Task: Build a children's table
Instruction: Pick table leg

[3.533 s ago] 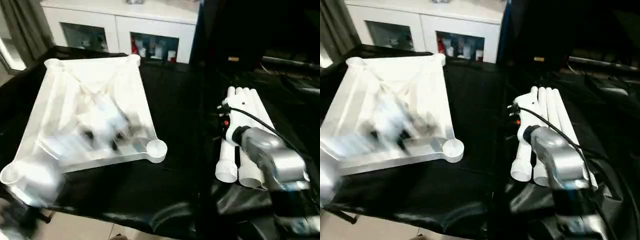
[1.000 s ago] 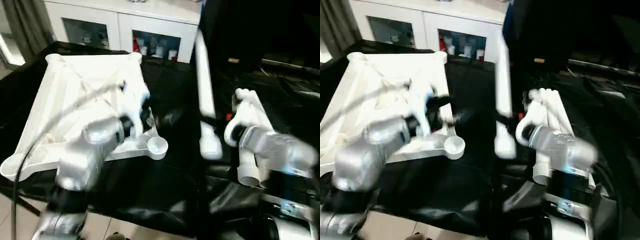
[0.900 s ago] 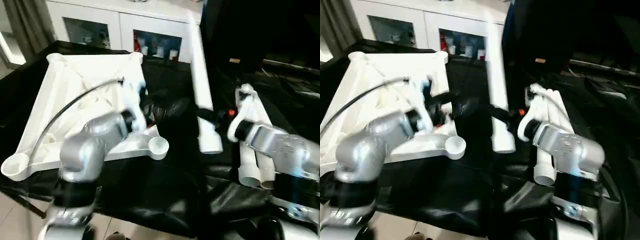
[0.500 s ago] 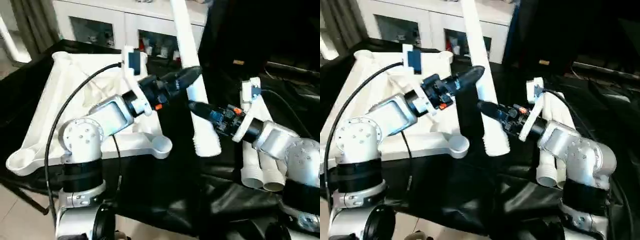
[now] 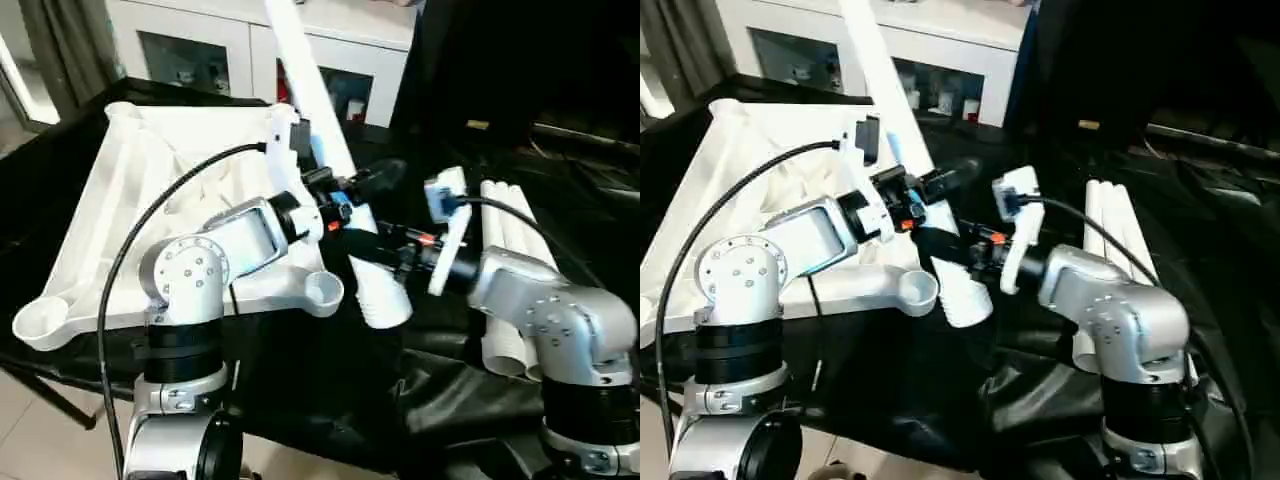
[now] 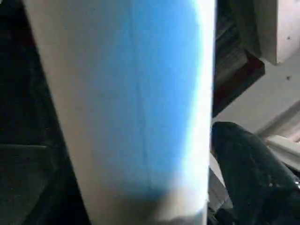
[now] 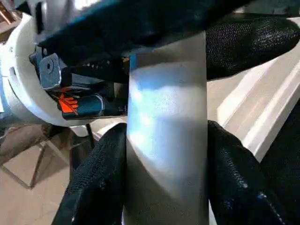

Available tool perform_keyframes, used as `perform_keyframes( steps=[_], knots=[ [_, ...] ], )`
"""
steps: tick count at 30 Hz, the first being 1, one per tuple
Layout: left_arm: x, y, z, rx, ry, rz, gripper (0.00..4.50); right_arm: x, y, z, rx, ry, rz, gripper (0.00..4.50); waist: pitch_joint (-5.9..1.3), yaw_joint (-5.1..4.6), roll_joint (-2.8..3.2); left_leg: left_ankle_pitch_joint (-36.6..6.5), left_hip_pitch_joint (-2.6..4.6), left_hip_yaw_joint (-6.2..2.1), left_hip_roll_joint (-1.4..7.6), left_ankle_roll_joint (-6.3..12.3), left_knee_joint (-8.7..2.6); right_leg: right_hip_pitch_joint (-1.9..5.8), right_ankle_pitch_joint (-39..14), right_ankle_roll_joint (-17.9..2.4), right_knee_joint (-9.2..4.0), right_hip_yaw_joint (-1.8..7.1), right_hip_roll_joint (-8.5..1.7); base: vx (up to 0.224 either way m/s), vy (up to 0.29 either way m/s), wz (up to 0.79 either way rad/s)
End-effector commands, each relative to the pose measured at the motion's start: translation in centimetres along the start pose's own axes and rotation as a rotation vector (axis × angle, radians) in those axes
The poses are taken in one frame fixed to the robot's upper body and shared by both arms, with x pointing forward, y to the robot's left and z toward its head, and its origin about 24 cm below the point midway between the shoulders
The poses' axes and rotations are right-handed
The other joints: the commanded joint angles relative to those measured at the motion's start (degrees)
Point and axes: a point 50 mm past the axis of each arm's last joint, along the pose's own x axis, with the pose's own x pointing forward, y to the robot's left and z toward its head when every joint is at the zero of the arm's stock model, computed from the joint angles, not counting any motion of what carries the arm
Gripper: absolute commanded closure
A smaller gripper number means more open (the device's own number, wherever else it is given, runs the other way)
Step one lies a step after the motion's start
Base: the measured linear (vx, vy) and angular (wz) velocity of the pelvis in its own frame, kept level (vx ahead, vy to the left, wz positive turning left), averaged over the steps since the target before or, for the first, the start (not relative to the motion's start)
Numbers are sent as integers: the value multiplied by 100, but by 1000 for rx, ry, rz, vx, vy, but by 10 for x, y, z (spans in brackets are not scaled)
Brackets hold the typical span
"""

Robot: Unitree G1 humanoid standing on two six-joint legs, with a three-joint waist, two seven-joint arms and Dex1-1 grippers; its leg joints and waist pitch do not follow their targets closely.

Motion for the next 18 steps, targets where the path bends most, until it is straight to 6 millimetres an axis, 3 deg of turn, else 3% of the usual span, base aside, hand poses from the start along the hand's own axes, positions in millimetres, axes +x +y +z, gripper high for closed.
perform_keyframes(
  steps=[1,12,18],
  knots=[
    [6,-9,0,7,14,-24,136,0,-4,4,-34,-10,-59,263,-358,2,-15,-328,42,-91,263,-98,-376,304,-212,-856,-480,288,-443,0,0,0],
    [4,-4,6,-8,-18,26,236,1,-16,6,-46,-23,-172,264,-360,-3,-19,-305,47,-91,261,-90,-375,303,-133,-805,-468,291,-439,0,0,0],
    [5,-7,6,-16,-25,-9,258,4,-14,4,-62,-4,-152,264,-361,-6,-12,-306,49,-93,268,-76,-375,307,-69,-855,-463,289,-443,0,0,0]
  ],
)
